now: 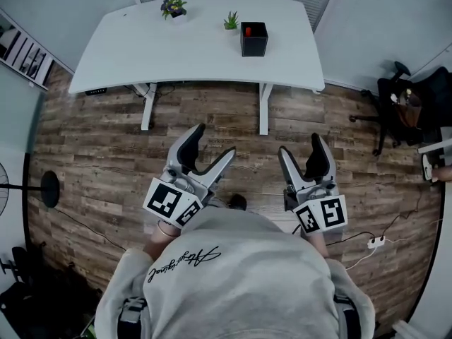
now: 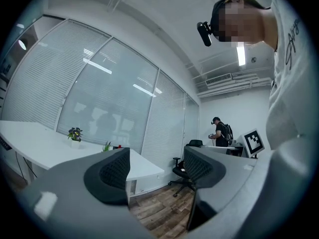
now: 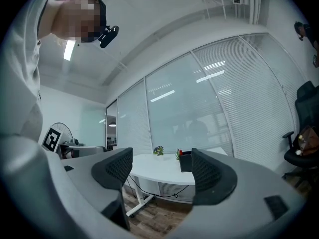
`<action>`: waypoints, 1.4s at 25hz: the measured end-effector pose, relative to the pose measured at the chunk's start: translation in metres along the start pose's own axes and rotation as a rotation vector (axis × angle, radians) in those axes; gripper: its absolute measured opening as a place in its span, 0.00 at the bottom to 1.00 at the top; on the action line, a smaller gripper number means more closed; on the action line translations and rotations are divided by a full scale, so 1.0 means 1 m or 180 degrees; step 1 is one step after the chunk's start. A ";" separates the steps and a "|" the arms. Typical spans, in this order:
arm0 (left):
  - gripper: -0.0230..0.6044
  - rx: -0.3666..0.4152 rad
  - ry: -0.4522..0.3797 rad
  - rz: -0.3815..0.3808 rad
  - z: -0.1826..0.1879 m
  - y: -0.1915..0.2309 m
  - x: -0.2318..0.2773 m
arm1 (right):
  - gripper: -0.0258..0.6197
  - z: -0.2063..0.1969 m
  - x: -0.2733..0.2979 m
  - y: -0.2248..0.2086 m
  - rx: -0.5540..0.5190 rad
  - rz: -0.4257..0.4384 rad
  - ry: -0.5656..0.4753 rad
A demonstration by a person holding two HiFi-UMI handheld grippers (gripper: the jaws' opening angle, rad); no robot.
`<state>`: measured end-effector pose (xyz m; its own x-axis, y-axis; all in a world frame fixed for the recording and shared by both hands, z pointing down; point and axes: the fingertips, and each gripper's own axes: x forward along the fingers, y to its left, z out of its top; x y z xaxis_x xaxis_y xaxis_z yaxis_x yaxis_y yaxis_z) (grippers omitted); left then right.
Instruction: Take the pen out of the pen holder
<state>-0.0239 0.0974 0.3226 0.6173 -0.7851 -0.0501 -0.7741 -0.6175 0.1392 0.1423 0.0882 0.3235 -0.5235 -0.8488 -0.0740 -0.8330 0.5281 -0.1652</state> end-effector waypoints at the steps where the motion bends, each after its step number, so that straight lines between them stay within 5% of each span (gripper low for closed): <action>1: 0.56 -0.0002 0.0001 0.0003 0.000 0.001 0.000 | 0.58 0.001 0.001 0.001 0.0003 0.0006 -0.0007; 28: 0.56 0.0071 0.0036 0.0037 0.000 -0.002 0.005 | 0.58 -0.007 0.001 -0.002 0.0119 0.0110 -0.0007; 35: 0.56 -0.0116 0.0067 0.0088 -0.009 0.010 0.000 | 0.58 -0.015 0.012 0.007 0.0147 0.0205 0.0062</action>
<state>-0.0300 0.0915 0.3332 0.5988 -0.8005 -0.0249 -0.7855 -0.5932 0.1762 0.1276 0.0817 0.3366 -0.5795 -0.8122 -0.0669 -0.7885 0.5795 -0.2058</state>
